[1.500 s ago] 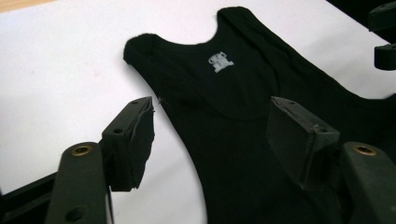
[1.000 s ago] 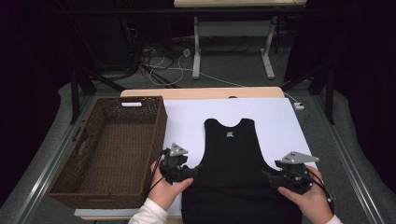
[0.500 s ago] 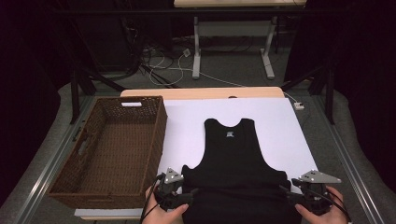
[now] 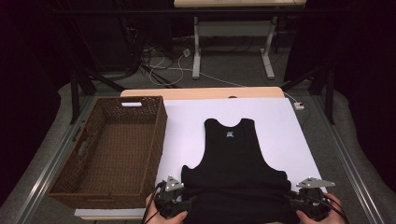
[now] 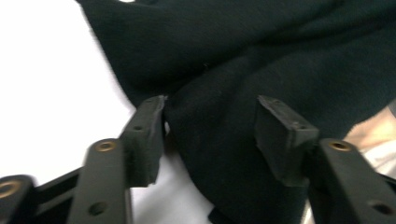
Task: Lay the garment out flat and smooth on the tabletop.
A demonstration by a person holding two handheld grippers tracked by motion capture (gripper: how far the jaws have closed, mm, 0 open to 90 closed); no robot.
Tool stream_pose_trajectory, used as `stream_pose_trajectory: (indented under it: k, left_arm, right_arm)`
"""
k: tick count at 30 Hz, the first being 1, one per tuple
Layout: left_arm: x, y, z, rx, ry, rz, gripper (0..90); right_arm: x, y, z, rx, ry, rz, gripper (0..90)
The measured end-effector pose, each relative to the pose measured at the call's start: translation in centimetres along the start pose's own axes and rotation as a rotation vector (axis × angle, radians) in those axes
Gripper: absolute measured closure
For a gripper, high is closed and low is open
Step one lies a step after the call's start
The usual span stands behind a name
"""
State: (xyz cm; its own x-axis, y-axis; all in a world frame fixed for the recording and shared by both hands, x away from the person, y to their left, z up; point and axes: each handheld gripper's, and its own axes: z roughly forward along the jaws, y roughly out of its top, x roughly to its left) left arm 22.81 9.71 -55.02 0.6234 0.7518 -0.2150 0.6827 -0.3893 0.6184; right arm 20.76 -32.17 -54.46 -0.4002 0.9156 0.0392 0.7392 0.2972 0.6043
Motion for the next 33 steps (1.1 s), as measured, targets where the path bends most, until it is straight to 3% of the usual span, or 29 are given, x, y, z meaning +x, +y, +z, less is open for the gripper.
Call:
stream_pose_trajectory:
  k: [3,6,8,11,18,22,28,29,30,33]
  left_arm:
    - [-0.3,-0.1,0.2,0.009,0.033,0.054,59.7]
    - [-0.7,-0.1,0.2,0.018,0.062,0.084,71.7]
    - [-0.8,-0.1,0.2,0.026,0.038,0.085,81.6]
    - [-0.9,0.0,0.1,0.040,0.035,0.098,86.6]
    - [-1.2,-0.4,-1.6,0.036,0.021,0.102,87.2]
    - [-1.5,-1.1,-2.6,0.037,0.010,0.093,87.4]
    - [-1.3,-2.5,-3.6,0.046,-0.027,0.057,86.9]
    - [-1.3,-2.6,-3.7,0.037,-0.035,0.045,85.4]
    - [-1.3,-2.7,-3.7,0.025,-0.036,0.032,81.9]
    - [-1.4,-2.2,-3.9,-0.001,-0.017,0.042,72.1]
  right_arm:
    - [0.3,-0.2,-0.2,0.003,0.026,-0.002,84.7]
    - [0.5,-0.4,-0.2,0.002,0.026,-0.020,87.1]
    - [0.5,-0.4,-0.3,0.000,0.021,-0.025,87.4]
    - [0.5,-0.4,-0.3,0.003,0.031,-0.026,87.6]
    - [0.7,-1.1,-1.7,-0.012,0.061,-0.027,87.8]
    - [0.9,-1.7,-2.9,-0.028,0.046,-0.019,88.0]
    - [1.2,-3.4,-4.1,0.008,0.033,-0.016,87.5]
    - [1.2,-3.5,-4.2,0.006,0.044,-0.014,85.7]
    - [1.4,-3.6,-4.3,-0.006,0.053,-0.010,77.7]
    - [1.4,-3.3,-4.6,-0.051,0.074,0.009,70.0]
